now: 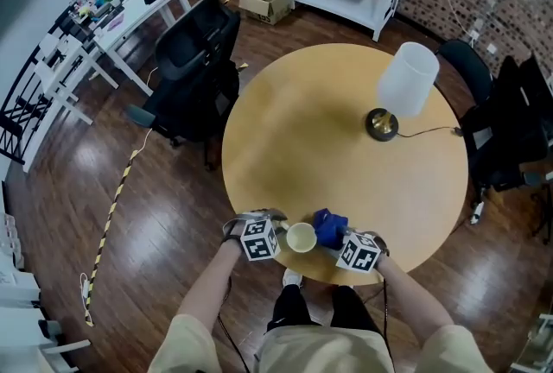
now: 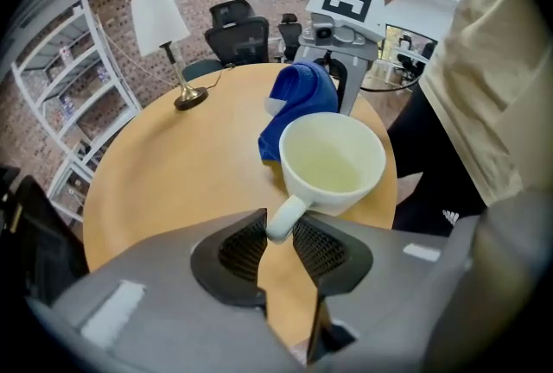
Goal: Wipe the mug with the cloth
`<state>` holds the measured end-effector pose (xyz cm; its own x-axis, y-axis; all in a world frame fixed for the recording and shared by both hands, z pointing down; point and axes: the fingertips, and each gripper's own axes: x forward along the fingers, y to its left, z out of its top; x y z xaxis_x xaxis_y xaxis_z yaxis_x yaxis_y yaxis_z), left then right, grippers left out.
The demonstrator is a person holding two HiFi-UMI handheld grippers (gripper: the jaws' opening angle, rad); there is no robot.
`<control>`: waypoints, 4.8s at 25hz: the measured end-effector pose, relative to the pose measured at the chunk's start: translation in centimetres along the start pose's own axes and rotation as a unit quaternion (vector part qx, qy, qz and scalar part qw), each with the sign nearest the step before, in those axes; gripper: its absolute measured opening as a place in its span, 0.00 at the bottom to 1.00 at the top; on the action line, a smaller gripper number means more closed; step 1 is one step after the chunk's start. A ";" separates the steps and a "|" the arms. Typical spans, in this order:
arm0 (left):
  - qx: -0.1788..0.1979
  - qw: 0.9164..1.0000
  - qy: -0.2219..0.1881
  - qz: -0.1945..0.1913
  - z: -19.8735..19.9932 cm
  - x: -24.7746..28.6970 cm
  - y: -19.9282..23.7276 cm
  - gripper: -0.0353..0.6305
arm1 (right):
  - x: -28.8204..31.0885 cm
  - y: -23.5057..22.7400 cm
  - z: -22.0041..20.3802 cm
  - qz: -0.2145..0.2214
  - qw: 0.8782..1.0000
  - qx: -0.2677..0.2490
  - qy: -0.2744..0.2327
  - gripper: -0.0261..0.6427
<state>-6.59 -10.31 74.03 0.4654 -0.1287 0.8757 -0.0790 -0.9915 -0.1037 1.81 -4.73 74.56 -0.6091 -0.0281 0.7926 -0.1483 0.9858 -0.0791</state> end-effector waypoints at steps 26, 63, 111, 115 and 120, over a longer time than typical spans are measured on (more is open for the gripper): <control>-0.449 0.880 -0.033 0.151 1.3 0.2 -5.3 0.16 | -0.4 0.3 -2.1 -0.124 0.976 0.179 -0.017 0.14; 0.013 0.992 0.037 0.116 4.3 -0.4 -5.3 0.41 | -0.9 2.6 -2.9 -0.033 0.999 0.028 0.011 0.14; -0.259 0.966 -0.030 0.003 9.5 1.9 -4.6 0.09 | -4.2 -4.2 -5.3 -0.173 0.860 0.461 -0.132 0.11; -0.267 0.963 -0.038 -0.008 10.0 2.4 -4.8 0.09 | -6.4 -4.0 -6.1 -0.167 0.809 0.530 -0.190 0.12; -0.302 0.952 -0.053 -0.019 9.7 1.3 -4.1 0.09 | -7.6 -2.3 -6.3 -0.186 0.759 0.578 -0.234 0.13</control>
<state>2.85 -6.66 71.01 0.5609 -0.1265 0.8181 -0.5380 -0.8068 0.2442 11.69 -5.69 72.54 -0.5275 -0.5911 0.6102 -0.7978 0.0977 -0.5950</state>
